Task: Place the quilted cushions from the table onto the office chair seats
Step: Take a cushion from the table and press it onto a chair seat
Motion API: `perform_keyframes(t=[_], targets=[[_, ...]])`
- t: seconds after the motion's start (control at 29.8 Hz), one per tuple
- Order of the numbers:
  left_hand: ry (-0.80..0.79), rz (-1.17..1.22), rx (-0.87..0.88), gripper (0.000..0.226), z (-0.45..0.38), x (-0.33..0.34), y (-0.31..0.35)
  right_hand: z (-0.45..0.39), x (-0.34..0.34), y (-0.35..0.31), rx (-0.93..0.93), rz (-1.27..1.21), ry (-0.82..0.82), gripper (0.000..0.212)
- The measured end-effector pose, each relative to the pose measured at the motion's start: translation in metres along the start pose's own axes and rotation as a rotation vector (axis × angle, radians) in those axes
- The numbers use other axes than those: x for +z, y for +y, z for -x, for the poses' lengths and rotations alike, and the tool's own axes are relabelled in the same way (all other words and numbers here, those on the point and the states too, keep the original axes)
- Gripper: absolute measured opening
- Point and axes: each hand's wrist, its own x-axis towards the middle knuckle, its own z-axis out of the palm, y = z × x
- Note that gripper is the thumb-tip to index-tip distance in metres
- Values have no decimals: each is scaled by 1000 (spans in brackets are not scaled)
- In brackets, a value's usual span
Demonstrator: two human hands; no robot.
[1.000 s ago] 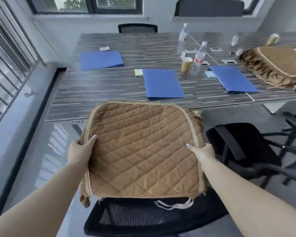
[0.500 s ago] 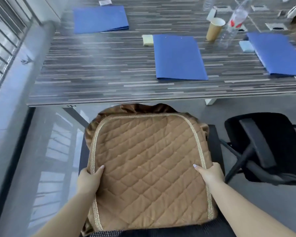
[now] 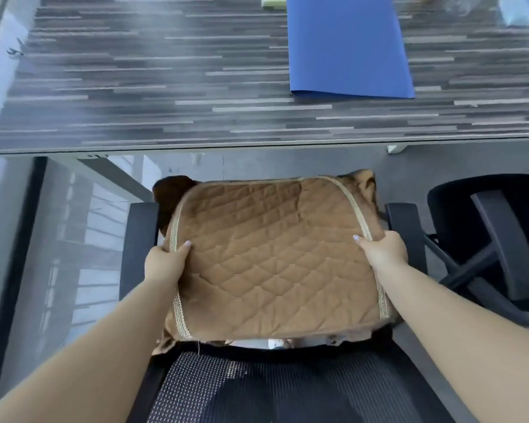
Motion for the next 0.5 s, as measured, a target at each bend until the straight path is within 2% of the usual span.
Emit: perform_keyframes(t=[0.13,0.2,0.37,0.5], targets=[[-14,-17,76,37,-49,18,27,-48,25,-21,-62,-13,33,37],[6,-21,89,44,-72,30,24,-65,42,-16,-51,-17,54,40],[-7,-29,-94,60,-90,62,-33,-72,85,33,81,56,11,45],[-11,-26,-165,58,-93,79,-74,-69,103,76,128,65,-9,34]])
